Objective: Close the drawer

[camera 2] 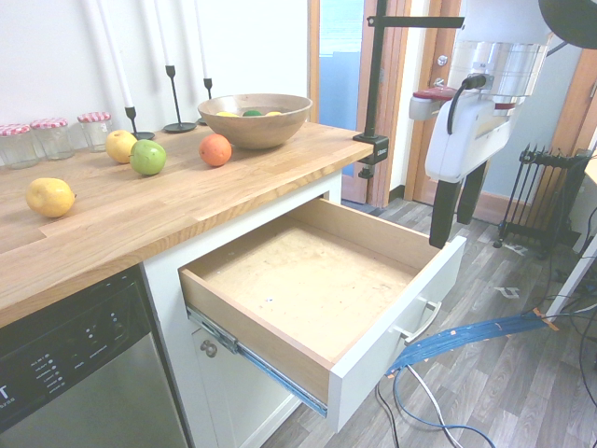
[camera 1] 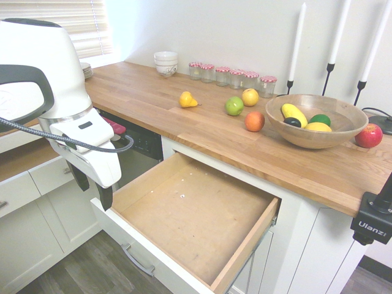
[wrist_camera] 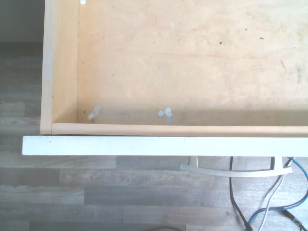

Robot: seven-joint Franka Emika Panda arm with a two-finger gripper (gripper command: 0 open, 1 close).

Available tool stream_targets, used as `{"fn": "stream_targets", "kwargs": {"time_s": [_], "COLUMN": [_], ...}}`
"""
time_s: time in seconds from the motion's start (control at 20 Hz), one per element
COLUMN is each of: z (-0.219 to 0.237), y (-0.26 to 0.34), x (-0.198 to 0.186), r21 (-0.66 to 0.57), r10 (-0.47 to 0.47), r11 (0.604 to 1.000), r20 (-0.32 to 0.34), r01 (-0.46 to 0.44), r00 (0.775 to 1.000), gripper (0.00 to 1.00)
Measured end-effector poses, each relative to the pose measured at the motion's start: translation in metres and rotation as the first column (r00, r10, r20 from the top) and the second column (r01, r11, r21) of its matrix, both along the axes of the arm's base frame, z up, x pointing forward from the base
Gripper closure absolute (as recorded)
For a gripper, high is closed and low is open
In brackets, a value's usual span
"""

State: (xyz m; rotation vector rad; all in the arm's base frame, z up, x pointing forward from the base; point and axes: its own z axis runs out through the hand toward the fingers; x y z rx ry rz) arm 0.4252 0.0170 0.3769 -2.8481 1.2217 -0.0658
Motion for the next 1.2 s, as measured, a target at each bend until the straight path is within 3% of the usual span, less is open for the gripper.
{"fn": "stream_targets", "kwargs": {"time_s": [0.3, 1.2], "z": [-0.009, -0.155], "y": [-0.004, -0.042], "x": [-0.004, -0.015], "r21": [0.0, -0.021], "r10": [-0.006, -0.034], "r11": [1.0, 0.999], "r20": [-0.005, -0.098], "r01": [0.006, 0.032], "r00": [1.0, 0.995], "gripper": [0.0, 0.0]}}
